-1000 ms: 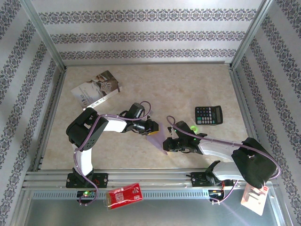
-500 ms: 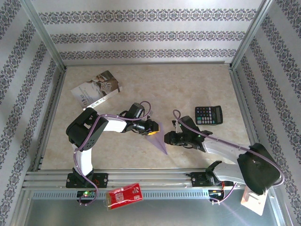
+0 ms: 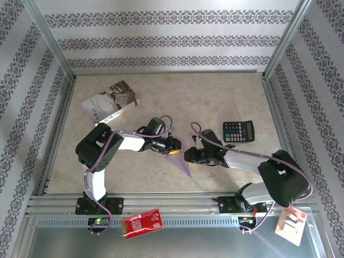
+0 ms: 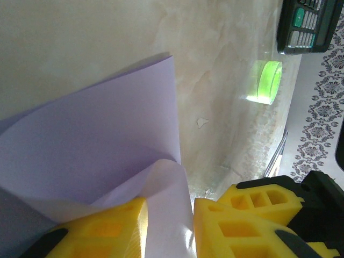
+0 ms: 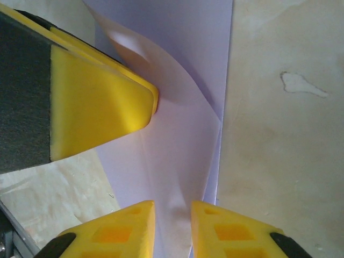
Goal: Fold a paper plane with a square sheet of paper (pick it up from the middle)
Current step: Fourth fold the wing at the center of the table.
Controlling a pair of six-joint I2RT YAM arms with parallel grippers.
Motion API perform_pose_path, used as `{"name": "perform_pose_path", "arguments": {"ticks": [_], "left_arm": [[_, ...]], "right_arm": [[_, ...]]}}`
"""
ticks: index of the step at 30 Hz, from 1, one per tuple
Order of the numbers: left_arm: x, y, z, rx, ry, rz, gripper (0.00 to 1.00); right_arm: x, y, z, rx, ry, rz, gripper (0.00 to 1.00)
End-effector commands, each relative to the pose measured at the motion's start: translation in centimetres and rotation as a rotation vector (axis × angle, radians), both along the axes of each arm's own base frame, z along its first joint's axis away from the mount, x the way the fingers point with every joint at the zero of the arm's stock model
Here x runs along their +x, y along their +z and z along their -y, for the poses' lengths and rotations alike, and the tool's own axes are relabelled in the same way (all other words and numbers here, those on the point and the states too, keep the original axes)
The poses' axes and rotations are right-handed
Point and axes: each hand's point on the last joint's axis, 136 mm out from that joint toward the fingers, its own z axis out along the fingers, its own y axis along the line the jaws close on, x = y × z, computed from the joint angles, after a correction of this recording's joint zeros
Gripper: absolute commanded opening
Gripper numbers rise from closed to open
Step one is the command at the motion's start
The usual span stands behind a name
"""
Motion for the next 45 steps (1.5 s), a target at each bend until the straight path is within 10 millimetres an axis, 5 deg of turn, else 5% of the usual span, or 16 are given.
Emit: {"name": "perform_pose_path", "arguments": {"ticks": [1, 21, 31, 45], "left_arm": [[-0.5, -1.9, -1.7, 0.075, 0.020, -0.048, 0.28], [-0.5, -1.9, -1.7, 0.069, 0.024, -0.051, 0.28], [-0.5, -1.7, -1.6, 0.062, 0.022, -0.050, 0.29], [-0.2, 2.8, -0.6, -0.048, 0.019, -0.009, 0.34]], "right_arm": [[0.6, 0.4, -0.5, 0.012, 0.019, 0.031, 0.24], [0.1, -0.1, 0.6, 0.011, -0.011, 0.027, 0.26], [0.3, -0.2, -0.1, 0.037, -0.008, 0.018, 0.16], [-0.2, 0.1, -0.7, 0.060, -0.014, 0.016, 0.01]]}}
